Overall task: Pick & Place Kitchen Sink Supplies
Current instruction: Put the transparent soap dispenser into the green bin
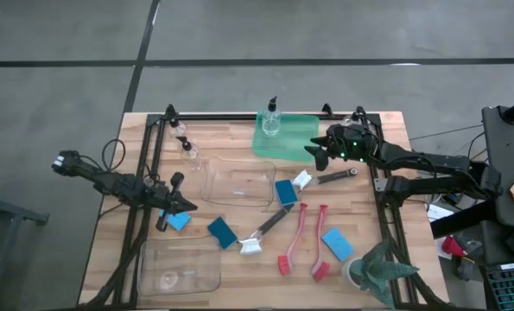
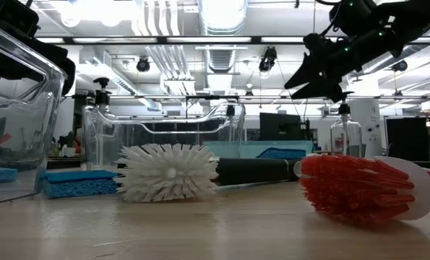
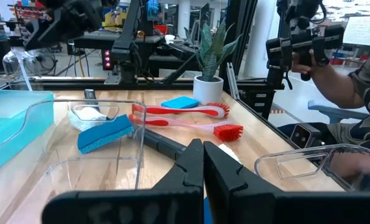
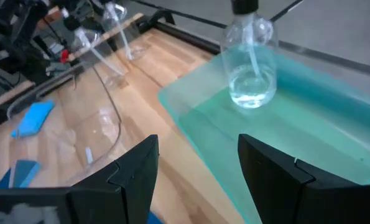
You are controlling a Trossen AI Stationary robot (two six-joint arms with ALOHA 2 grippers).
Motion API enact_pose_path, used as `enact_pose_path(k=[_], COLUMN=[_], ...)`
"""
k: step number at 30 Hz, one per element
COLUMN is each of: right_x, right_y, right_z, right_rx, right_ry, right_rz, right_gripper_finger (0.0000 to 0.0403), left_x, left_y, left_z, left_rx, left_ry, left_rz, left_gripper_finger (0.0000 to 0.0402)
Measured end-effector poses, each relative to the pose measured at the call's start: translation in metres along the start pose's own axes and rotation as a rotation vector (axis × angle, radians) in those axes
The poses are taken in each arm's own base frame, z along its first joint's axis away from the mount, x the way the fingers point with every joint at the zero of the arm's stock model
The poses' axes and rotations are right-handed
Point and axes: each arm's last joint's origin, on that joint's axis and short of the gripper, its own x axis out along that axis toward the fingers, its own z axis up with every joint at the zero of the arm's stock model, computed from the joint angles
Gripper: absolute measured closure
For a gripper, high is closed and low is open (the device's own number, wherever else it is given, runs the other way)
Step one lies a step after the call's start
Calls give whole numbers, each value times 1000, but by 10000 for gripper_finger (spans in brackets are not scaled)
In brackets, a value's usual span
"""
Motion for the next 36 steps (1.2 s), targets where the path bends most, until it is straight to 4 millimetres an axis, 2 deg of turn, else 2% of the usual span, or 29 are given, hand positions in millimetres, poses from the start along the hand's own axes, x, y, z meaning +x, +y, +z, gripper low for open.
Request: enact_pose_path(k=[13,19,32,36], right_x=[-12,-24,-51,-62], right_y=[-7,-13,-19,-23], right_z=[-7,-9,-16,-19], right_rx=[15,13,112,101], right_ry=[-37,-64,-57,-77], right_rz=[-122,-304,-426,-525], right_gripper_finger=[188,188,188,188], left_x=[0,0,0,0], left_y=[0,0,0,0], left_z=[0,0,0,0], left_rx=[0,0,0,0], left_ry=[-1,0,0,-1], left_rz=[0,0,0,0], left_gripper_finger=[399,399,399,399])
